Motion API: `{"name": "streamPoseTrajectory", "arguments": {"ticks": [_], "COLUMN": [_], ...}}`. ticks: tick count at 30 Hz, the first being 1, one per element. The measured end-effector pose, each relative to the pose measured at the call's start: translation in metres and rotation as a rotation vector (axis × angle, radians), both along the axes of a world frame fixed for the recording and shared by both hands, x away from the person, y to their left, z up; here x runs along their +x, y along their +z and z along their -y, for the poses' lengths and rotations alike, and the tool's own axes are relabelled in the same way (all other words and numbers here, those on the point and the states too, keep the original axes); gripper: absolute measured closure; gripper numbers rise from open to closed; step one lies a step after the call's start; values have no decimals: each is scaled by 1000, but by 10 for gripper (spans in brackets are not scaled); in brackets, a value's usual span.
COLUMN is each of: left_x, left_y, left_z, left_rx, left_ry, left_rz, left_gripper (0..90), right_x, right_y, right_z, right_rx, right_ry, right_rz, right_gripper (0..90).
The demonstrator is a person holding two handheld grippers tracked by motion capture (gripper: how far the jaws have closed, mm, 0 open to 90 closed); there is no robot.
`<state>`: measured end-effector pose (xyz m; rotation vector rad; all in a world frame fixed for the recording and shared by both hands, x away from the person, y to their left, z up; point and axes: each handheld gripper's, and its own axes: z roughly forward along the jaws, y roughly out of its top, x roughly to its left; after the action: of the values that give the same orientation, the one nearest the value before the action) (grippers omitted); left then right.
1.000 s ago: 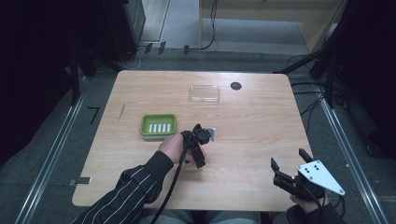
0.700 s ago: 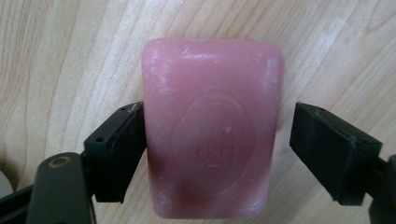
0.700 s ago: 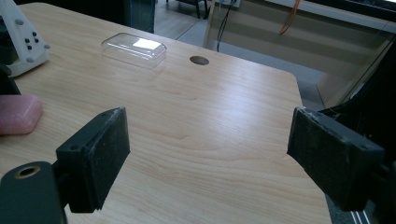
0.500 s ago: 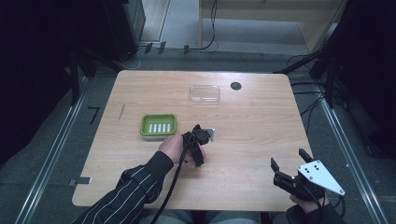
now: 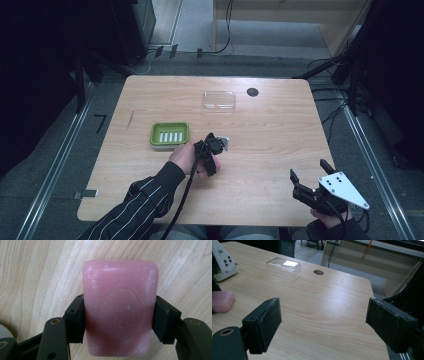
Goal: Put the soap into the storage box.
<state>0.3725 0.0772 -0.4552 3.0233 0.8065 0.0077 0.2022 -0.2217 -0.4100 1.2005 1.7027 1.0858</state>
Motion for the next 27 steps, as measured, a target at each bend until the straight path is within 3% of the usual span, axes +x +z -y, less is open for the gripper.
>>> {"name": "streamPoseTrajectory", "arguments": {"ticks": [12,27], "left_x": [-1,-5], "left_y": [1,14], "left_z": [-3,-11], "left_rx": [-8,-18], "left_ry": [-28,-73], "left_rz": [0,13], "left_gripper": [388,388], "right_x": [0,0], "right_y": [0,0], "right_z": [0,0], "right_rx": [0,-1], "right_ry": [-1,1], "right_rz": [1,4], "right_gripper": [137,137]}}
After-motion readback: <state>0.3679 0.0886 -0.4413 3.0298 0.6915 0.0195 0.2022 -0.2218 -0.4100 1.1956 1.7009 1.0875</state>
